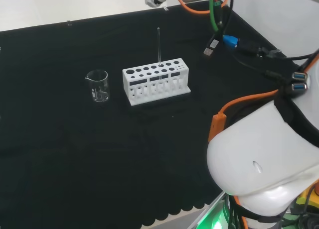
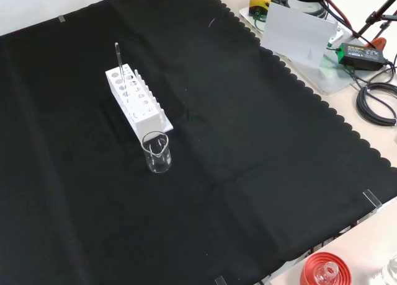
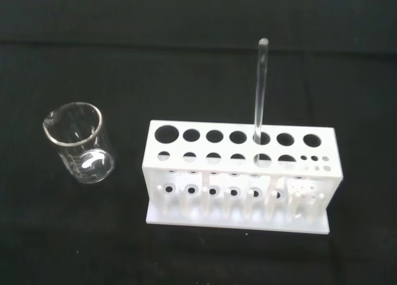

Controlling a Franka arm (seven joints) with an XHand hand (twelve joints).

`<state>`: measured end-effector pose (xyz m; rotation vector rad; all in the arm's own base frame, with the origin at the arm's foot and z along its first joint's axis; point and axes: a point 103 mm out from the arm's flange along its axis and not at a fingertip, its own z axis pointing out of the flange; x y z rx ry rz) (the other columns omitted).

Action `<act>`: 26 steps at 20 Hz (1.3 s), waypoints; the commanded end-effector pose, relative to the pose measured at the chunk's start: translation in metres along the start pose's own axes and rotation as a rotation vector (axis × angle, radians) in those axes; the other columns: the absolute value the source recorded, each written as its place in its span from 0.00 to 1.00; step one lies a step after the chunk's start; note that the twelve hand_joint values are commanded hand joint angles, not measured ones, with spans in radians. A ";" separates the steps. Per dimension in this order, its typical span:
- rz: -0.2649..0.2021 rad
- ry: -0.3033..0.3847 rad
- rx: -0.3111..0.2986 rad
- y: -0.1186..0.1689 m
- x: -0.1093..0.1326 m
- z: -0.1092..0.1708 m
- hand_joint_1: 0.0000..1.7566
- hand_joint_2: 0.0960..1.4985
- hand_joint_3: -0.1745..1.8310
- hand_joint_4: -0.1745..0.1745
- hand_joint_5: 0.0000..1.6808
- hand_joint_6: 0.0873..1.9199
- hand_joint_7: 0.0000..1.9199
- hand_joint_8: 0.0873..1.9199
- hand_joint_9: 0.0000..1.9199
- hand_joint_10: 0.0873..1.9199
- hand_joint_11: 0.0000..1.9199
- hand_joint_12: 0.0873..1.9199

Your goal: Take the glass rod from the white test tube rack.

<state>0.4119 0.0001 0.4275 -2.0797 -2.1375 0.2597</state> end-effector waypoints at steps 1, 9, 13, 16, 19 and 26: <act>-0.045 0.009 0.027 0.036 0.000 0.021 0.38 0.49 0.36 0.18 0.21 0.00 0.17 0.41 0.24 0.44 0.17 0.74; -0.051 0.042 0.086 0.067 -0.015 0.048 0.38 0.49 0.36 0.17 0.21 0.00 0.18 0.41 0.24 0.44 0.18 0.74; -0.056 0.057 0.096 0.077 -0.023 0.060 0.38 0.49 0.36 0.17 0.22 0.00 0.18 0.41 0.24 0.44 0.18 0.74; -0.060 0.056 0.095 0.082 -0.028 0.064 0.38 0.49 0.36 0.16 0.22 0.00 0.19 0.41 0.24 0.44 0.18 0.73; -0.080 0.063 0.087 0.087 -0.030 0.067 0.38 0.49 0.36 0.16 0.22 0.00 0.19 0.42 0.25 0.44 0.19 0.73; -0.084 0.068 0.107 0.098 -0.036 0.082 0.38 0.49 0.36 0.15 0.23 0.00 0.20 0.42 0.26 0.44 0.19 0.73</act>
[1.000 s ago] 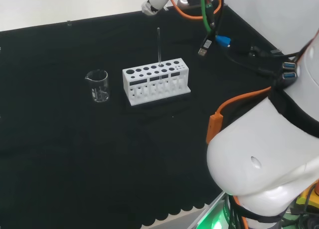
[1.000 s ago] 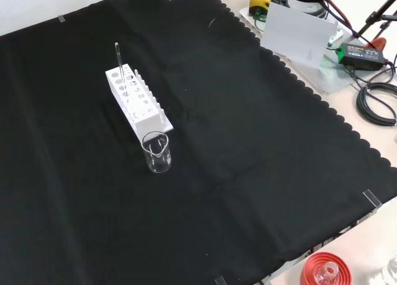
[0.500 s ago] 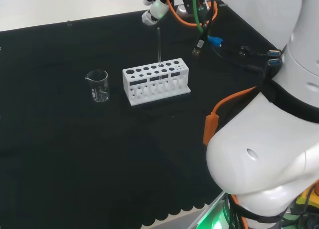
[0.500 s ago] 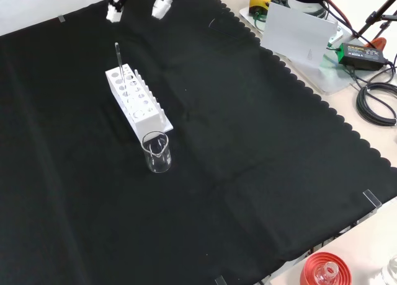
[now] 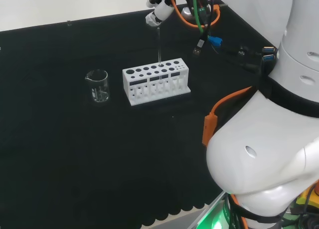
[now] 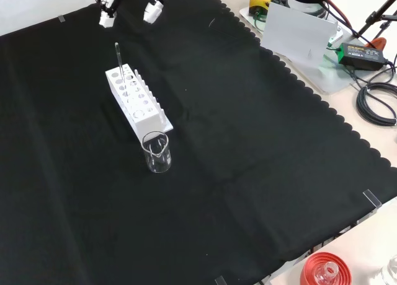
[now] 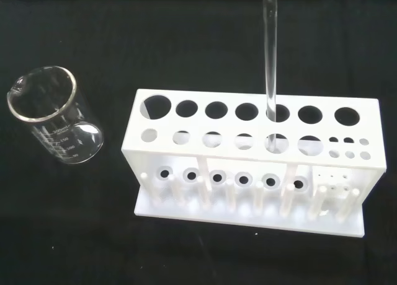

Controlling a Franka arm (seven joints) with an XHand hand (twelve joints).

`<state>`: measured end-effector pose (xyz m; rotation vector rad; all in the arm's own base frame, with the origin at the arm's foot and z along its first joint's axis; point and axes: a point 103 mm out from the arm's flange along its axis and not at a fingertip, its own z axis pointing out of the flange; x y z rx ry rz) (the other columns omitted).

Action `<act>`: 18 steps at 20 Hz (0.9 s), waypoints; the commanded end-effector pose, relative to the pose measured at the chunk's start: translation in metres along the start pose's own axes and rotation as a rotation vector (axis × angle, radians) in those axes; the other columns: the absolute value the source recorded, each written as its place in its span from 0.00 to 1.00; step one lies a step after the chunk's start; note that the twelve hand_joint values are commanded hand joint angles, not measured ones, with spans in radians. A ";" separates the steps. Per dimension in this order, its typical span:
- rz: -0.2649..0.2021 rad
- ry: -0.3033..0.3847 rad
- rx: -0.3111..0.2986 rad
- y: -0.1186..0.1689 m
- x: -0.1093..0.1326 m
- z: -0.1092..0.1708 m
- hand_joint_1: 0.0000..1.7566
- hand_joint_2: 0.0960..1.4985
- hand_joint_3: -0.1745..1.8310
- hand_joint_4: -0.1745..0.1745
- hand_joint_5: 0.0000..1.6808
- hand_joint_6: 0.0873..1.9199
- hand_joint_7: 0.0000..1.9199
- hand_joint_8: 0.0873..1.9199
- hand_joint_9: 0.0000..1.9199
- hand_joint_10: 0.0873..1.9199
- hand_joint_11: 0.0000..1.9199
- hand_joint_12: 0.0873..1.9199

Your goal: Take the glass rod from the white test tube rack.

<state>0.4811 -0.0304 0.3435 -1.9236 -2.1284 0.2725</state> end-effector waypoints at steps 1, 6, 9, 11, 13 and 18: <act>-0.002 0.009 0.022 0.015 -0.008 0.015 0.38 0.50 0.36 0.15 0.23 0.00 0.21 0.42 0.26 0.44 0.20 0.73; -0.001 0.012 0.030 0.022 -0.013 0.022 0.38 0.50 0.36 0.14 0.24 0.00 0.22 0.42 0.27 0.44 0.20 0.73; -0.008 0.007 0.042 0.024 -0.015 0.024 0.37 0.50 0.36 0.14 0.24 0.00 0.23 0.42 0.27 0.44 0.21 0.73; -0.014 0.007 0.056 0.031 -0.018 0.028 0.37 0.51 0.36 0.13 0.24 0.00 0.23 0.43 0.28 0.44 0.21 0.73; -0.018 0.014 0.058 0.037 -0.022 0.034 0.37 0.51 0.36 0.13 0.24 0.00 0.24 0.43 0.28 0.44 0.21 0.73; -0.024 0.026 0.042 0.045 -0.028 0.045 0.37 0.51 0.36 0.11 0.25 0.00 0.26 0.43 0.29 0.44 0.22 0.72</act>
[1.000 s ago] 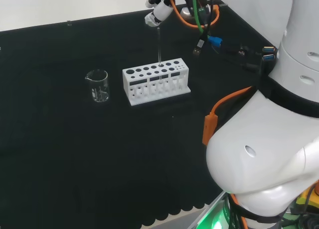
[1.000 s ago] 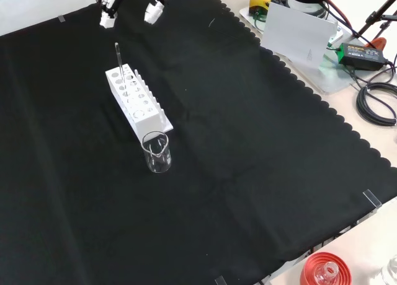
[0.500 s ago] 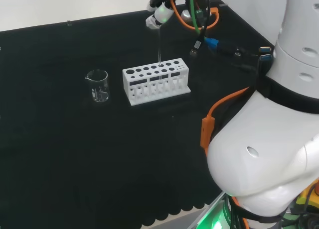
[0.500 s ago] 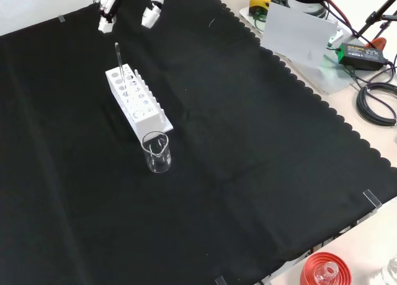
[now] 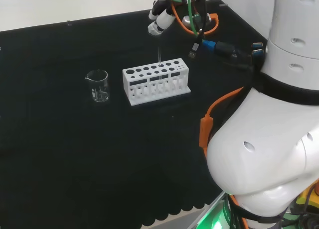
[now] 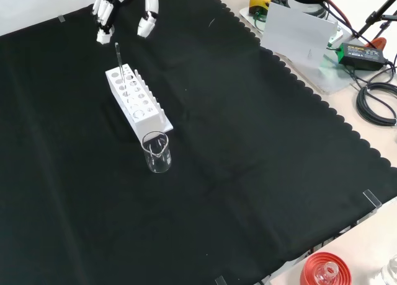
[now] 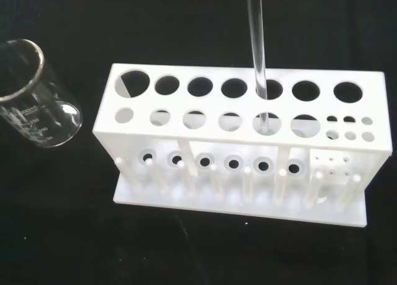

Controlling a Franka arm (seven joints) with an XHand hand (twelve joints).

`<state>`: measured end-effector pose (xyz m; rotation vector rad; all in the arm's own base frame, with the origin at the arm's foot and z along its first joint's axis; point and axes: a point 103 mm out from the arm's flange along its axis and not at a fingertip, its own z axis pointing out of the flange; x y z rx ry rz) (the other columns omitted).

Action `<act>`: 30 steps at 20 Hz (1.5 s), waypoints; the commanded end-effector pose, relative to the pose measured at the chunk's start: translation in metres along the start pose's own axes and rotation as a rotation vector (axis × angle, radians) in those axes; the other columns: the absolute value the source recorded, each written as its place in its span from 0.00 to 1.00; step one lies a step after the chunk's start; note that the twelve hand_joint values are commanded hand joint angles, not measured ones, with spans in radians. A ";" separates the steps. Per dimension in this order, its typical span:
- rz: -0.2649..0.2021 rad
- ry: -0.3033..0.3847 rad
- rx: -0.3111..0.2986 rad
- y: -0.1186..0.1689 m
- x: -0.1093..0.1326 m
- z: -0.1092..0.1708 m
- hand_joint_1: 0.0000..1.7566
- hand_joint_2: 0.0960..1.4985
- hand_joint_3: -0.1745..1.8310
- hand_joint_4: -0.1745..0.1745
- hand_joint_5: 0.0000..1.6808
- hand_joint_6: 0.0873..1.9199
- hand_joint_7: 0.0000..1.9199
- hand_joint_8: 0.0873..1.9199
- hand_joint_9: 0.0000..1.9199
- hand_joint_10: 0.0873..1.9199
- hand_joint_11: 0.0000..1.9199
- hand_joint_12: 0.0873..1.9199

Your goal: Take the glass rod from the white test tube rack.

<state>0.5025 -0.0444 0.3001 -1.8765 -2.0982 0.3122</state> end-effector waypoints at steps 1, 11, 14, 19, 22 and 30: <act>-0.015 0.010 -0.023 0.014 -0.011 0.012 0.37 0.51 0.36 0.11 0.26 0.00 0.27 0.43 0.30 0.43 0.22 0.72; -0.041 0.022 -0.031 0.033 -0.020 0.030 0.41 0.50 0.36 0.04 0.27 0.15 0.36 0.40 0.41 0.38 0.32 0.68; -0.048 0.024 -0.022 0.041 -0.020 0.035 0.42 0.49 0.36 0.02 0.25 0.25 0.38 0.40 0.42 0.38 0.34 0.67; -0.049 0.035 -0.019 0.047 -0.021 0.039 0.45 0.50 0.37 0.00 0.27 0.34 0.39 0.40 0.45 0.37 0.39 0.65; -0.047 0.029 -0.015 0.049 -0.021 0.039 0.46 0.50 0.37 0.00 0.28 0.37 0.41 0.40 0.48 0.36 0.42 0.64; -0.045 0.041 -0.055 0.059 -0.019 0.031 0.55 0.49 0.41 0.00 0.39 0.43 0.46 0.38 0.56 0.31 0.56 0.58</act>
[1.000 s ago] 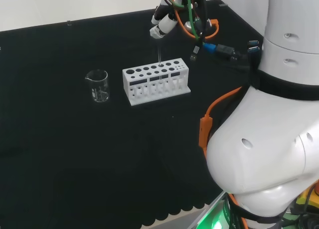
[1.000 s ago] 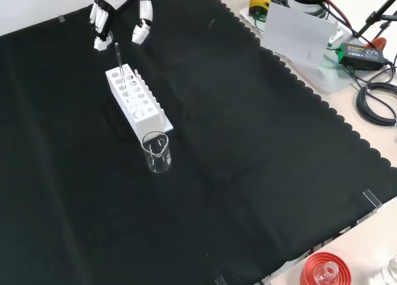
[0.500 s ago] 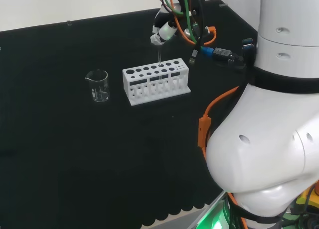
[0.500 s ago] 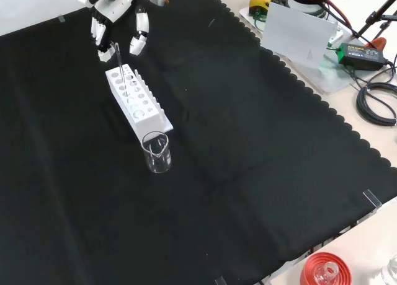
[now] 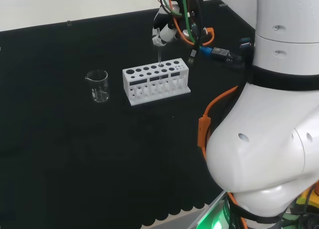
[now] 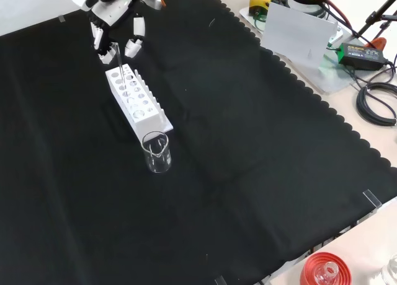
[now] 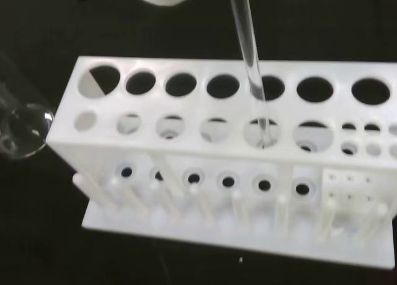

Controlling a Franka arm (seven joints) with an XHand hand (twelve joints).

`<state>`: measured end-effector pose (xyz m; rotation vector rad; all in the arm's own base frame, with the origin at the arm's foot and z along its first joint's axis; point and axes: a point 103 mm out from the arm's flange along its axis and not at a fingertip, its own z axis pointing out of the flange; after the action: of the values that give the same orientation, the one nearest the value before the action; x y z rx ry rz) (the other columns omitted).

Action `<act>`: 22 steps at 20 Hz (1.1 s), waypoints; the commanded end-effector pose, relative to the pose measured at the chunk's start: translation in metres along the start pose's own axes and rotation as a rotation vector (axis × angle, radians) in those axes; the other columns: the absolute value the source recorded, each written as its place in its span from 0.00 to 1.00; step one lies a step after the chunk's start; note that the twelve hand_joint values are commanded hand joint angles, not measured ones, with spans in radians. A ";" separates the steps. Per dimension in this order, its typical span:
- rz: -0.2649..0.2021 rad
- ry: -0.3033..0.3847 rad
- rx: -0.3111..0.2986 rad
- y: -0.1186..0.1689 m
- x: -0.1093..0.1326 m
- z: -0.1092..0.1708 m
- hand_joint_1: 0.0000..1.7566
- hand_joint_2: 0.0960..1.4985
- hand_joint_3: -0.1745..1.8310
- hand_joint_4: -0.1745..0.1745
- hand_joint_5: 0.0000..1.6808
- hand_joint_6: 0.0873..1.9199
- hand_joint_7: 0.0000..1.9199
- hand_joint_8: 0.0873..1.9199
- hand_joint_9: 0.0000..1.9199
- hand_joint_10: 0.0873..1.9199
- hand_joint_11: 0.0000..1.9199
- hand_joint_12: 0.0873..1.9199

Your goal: Take the glass rod from the white test tube rack.

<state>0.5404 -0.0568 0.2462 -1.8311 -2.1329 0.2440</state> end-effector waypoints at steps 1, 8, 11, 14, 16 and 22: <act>0.003 0.009 -0.033 0.007 0.002 -0.006 0.56 0.49 0.42 0.00 0.40 0.43 0.46 0.37 0.57 0.31 0.57 0.58; 0.003 0.012 -0.047 0.009 0.006 -0.007 0.62 0.61 0.29 0.00 0.49 0.54 0.55 0.36 0.64 0.27 0.65 0.54; 0.001 -0.002 -0.055 0.011 0.008 -0.007 0.64 0.70 0.16 0.00 0.53 0.57 0.60 0.36 0.68 0.25 0.72 0.48; 0.001 -0.017 -0.064 0.011 0.010 -0.008 0.65 0.72 0.13 0.00 0.55 0.56 0.65 0.36 0.71 0.25 0.78 0.43; 0.002 -0.027 -0.070 0.011 0.010 -0.009 0.70 0.70 0.13 0.00 0.57 0.51 0.58 0.44 0.73 0.25 0.79 0.40; 0.010 -0.094 -0.138 -0.004 0.014 -0.019 0.67 0.48 0.43 0.00 0.60 0.57 0.75 0.43 0.80 0.35 0.84 0.40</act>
<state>0.5496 -0.0465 0.2542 -1.8907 -2.1948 0.1915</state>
